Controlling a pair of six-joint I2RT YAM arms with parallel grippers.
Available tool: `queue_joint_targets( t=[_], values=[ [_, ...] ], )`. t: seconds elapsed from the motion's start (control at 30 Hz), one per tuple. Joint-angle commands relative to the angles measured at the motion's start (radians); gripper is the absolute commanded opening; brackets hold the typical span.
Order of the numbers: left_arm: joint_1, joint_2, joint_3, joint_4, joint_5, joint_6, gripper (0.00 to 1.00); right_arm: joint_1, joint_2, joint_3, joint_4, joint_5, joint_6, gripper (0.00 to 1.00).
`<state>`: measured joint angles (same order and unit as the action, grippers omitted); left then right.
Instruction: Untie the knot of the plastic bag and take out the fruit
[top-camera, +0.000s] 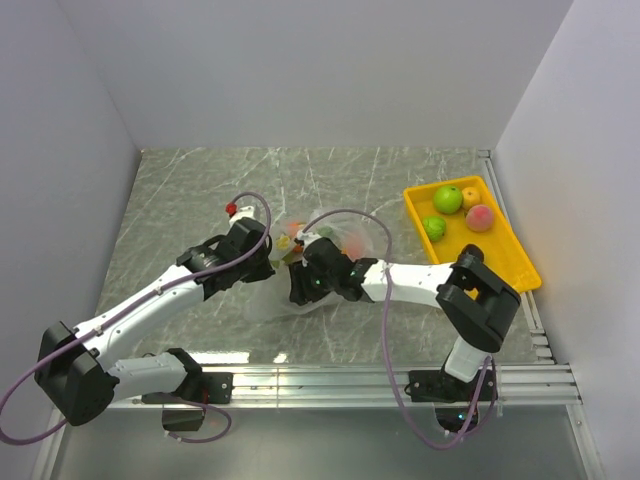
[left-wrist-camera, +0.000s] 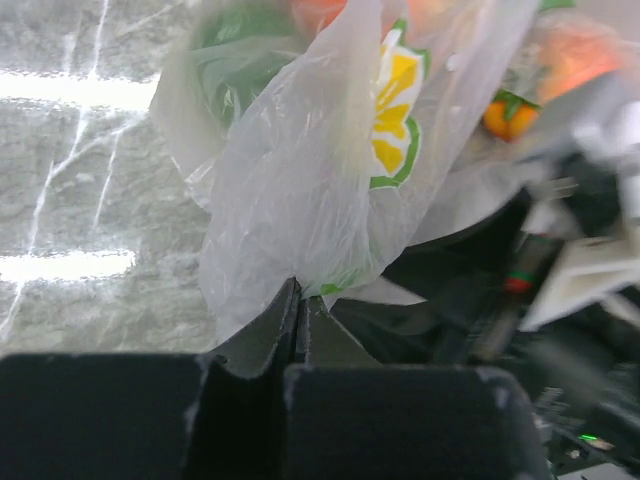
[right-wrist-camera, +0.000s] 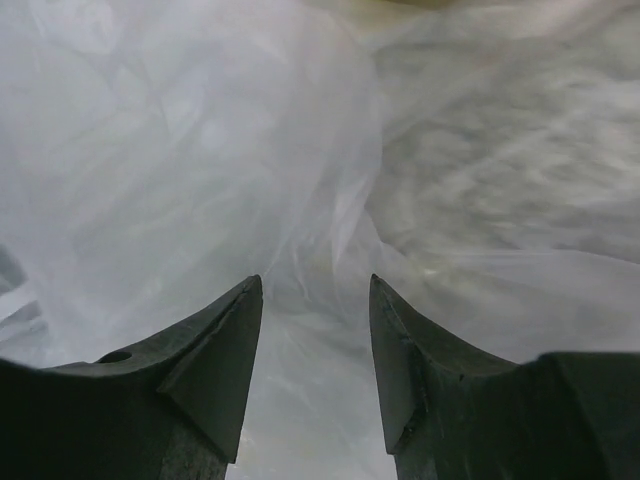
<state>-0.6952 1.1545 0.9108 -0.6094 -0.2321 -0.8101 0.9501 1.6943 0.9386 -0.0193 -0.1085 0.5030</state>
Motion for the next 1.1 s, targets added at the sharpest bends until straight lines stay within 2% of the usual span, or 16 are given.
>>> queue_joint_targets(
  t=[0.0,0.2,0.37,0.6,0.67,0.9,1.03,1.07],
  values=[
    [-0.003,-0.010,-0.010,0.027,-0.035,-0.014,0.00,-0.028,-0.081,0.035,0.002,0.068,-0.014,0.55],
    [-0.003,-0.039,0.005,-0.010,-0.071,-0.012,0.01,-0.106,-0.085,0.103,0.002,0.180,0.046,0.56],
    [-0.003,-0.050,0.016,-0.032,-0.072,-0.014,0.00,-0.171,-0.065,0.161,-0.095,0.366,0.043,0.56],
    [-0.003,-0.038,0.048,-0.026,-0.012,0.008,0.01,-0.241,-0.113,0.160,-0.175,0.608,-0.102,0.57],
    [-0.003,-0.027,0.059,-0.021,0.007,0.025,0.01,-0.257,-0.128,0.151,-0.176,0.638,-0.139,0.60],
    [-0.004,0.042,0.092,0.003,0.051,0.058,0.01,-0.399,-0.084,0.112,-0.176,0.534,-0.116,0.80],
    [-0.003,0.063,0.091,0.025,0.076,0.058,0.01,-0.467,-0.061,-0.001,-0.079,0.338,-0.110,0.82],
    [-0.003,0.068,0.089,0.034,0.080,0.057,0.01,-0.468,-0.061,-0.024,-0.011,0.220,-0.124,0.83]
  ],
)
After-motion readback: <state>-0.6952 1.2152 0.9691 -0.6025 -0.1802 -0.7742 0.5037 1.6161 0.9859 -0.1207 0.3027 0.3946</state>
